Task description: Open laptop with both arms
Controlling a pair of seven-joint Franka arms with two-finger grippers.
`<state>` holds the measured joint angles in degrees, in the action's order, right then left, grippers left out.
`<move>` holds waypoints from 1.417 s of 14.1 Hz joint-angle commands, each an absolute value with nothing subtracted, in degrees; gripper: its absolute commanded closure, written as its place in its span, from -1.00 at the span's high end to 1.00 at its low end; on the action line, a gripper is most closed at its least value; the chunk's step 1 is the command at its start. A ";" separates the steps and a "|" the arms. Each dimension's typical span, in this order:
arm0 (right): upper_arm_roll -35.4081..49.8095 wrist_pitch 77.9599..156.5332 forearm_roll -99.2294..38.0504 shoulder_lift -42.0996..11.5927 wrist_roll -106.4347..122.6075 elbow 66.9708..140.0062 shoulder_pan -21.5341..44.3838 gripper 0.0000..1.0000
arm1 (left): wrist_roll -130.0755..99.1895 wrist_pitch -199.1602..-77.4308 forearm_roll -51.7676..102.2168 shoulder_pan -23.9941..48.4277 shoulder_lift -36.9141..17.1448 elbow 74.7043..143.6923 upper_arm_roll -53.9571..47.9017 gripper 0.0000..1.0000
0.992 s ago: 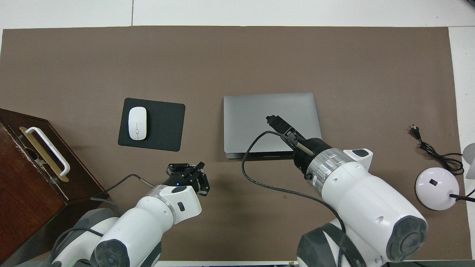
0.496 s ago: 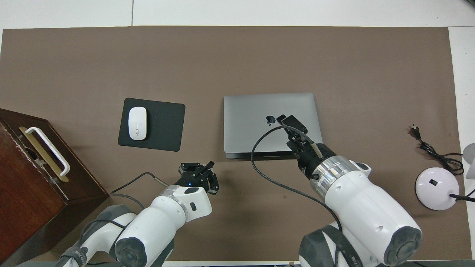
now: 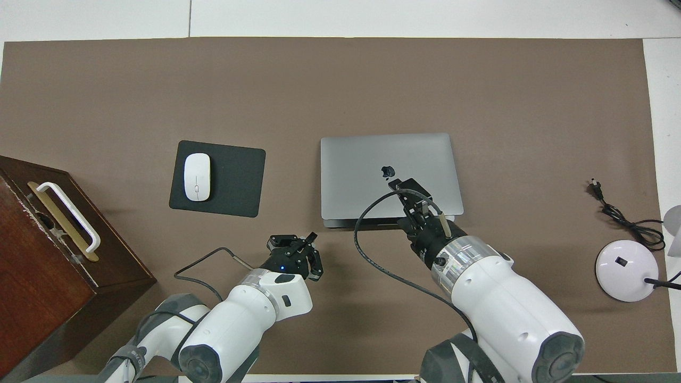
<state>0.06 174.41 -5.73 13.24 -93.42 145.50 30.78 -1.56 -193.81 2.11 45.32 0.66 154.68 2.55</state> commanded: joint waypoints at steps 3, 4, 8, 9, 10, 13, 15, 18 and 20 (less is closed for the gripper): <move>-0.09 181.22 -6.42 10.20 -94.57 147.92 31.64 0.88 | -3.34 -199.68 4.38 48.95 -3.25 154.78 3.34 -1.00; -0.09 182.62 -6.42 9.33 -94.57 148.09 31.64 0.88 | -3.43 -200.30 6.05 50.35 -3.86 154.69 3.43 -1.00; -0.09 188.08 -6.42 7.56 -94.57 149.85 31.64 0.88 | -3.51 -200.74 11.68 53.17 -6.50 152.59 3.52 -1.00; -0.09 188.09 -6.42 7.65 -94.57 149.94 31.64 0.89 | -3.52 -200.74 11.78 53.17 -7.03 151.97 3.52 -1.00; -0.09 188.17 -6.42 7.65 -94.57 150.20 31.64 0.89 | -3.52 -200.74 11.86 53.17 -7.12 151.61 3.52 -1.00; -0.09 188.17 -6.42 7.65 -95.27 150.38 31.64 0.89 | -3.78 -200.74 12.13 52.12 -7.82 150.21 3.60 -1.00; -0.09 188.17 -6.42 7.65 -95.89 150.82 31.81 0.89 | -3.87 -200.83 12.04 51.07 -8.96 148.98 3.60 -1.00; -0.09 188.17 -6.42 7.12 -95.98 151.35 31.99 0.89 | -3.96 -200.83 12.04 50.63 -11.24 146.87 3.60 -1.00; -0.09 188.17 -6.42 6.07 -95.98 151.35 31.99 0.89 | -3.96 -200.83 12.13 50.45 -11.69 146.69 3.60 -1.00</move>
